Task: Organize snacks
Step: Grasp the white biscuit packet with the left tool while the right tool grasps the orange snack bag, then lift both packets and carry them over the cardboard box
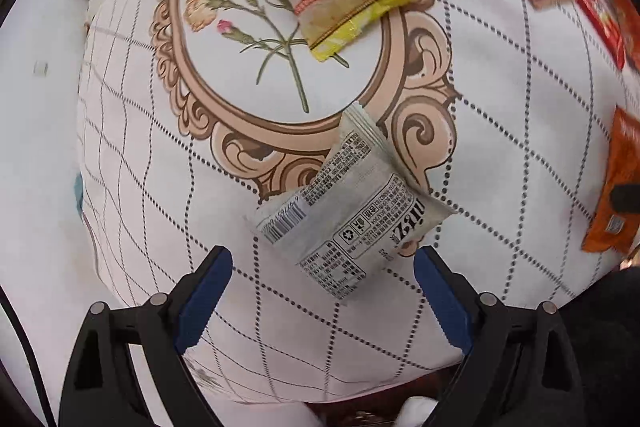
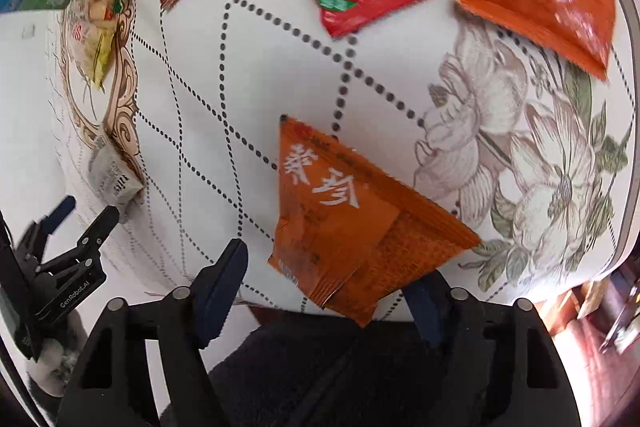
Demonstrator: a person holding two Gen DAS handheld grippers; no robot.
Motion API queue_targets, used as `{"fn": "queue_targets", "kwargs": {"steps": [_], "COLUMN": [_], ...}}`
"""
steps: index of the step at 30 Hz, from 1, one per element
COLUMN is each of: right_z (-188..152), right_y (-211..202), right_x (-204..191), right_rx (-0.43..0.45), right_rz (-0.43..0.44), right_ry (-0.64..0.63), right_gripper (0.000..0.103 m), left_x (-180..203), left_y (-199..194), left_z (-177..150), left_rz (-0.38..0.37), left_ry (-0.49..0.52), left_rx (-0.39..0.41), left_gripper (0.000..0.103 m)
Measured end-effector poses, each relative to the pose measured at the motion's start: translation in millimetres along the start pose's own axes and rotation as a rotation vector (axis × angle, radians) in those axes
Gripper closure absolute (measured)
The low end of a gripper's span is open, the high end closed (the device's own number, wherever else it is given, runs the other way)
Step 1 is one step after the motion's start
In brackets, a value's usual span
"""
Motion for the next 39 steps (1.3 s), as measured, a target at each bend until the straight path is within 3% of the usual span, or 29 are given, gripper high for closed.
{"fn": "queue_targets", "kwargs": {"steps": [3,6,8,11,14,17,20,25,26,27,28,29,31,35,38,39], "right_z": [9.4,21.5,29.0,37.2,35.9,25.0,4.3,-15.8,-14.9,-12.8,-10.4,-7.8,-3.9,15.1,30.6,34.3], "right_y": [-10.4,-24.8,-26.5,-30.3,-40.4,-43.6,-32.2,12.4,19.9,25.3,28.1,27.1,17.3,-16.5,-35.7,-39.2], "right_x": [-25.1,-53.6,-68.5,-82.8,-87.9,-92.7,-96.9,-110.8,-112.1,-111.5,-110.9,-111.2,-110.9,-120.4,-120.0,-118.0], "right_rx": [0.068,0.148,0.152,0.145,0.177,0.178,0.143,0.095,0.094,0.097,0.098,0.104,0.126,0.188,0.207,0.196], "right_rz": [-0.093,-0.207,-0.260,-0.280,-0.275,-0.267,-0.264,-0.451,-0.478,-0.502,-0.517,-0.504,-0.485,-0.388,-0.320,-0.296], "right_ry": [-0.129,-0.265,-0.328,-0.361,-0.351,-0.348,-0.375,-0.517,-0.536,-0.544,-0.551,-0.551,-0.551,-0.547,-0.523,-0.507], "right_gripper": [0.045,0.046,0.046,0.042,0.021,0.021,0.021,0.022,0.030,0.047,0.049,0.051,0.052,0.052,0.051,0.043], "left_x": [8.6,18.1,18.3,3.8,-31.2,-59.0,-71.2,-71.0,-70.5,-70.3,-73.5,-77.4,-70.5,-58.2,-50.0,-46.3], "left_y": [8.5,19.2,24.4,20.4,21.6,32.2,36.9,47.8,47.8,47.0,48.7,50.8,47.0,50.4,53.0,57.5], "left_z": [7.6,14.6,20.8,30.5,34.6,31.6,27.8,22.6,20.4,20.2,18.7,15.8,2.5,-19.9,-23.2,-25.3], "left_rz": [0.063,0.098,0.087,-0.097,-0.300,-0.541,-0.637,-0.598,-0.586,-0.575,-0.557,-0.537,-0.517,-0.637,-0.611,-0.591], "left_ry": [0.115,0.206,0.206,0.046,-0.244,-0.494,-0.573,-0.516,-0.509,-0.503,-0.502,-0.513,-0.554,-0.637,-0.633,-0.629], "left_rx": [0.009,-0.001,-0.018,-0.038,-0.093,-0.144,-0.155,-0.163,-0.159,-0.157,-0.151,-0.139,-0.125,-0.168,-0.157,-0.153], "left_gripper": [0.010,0.010,0.010,0.030,0.030,0.030,0.030,0.030,0.030,0.030,0.030,0.031,0.043,0.044,0.044,0.044]}}
Point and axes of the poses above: each gripper's, at about its wrist camera, not at the fingertips, and y roughly the way its jaws point, x to its right, z to its top, the point moved 9 cm from there along y, roughly the way its jaws point, and after that the axes turned 11 degrees about -x, right-handed, at the moved point
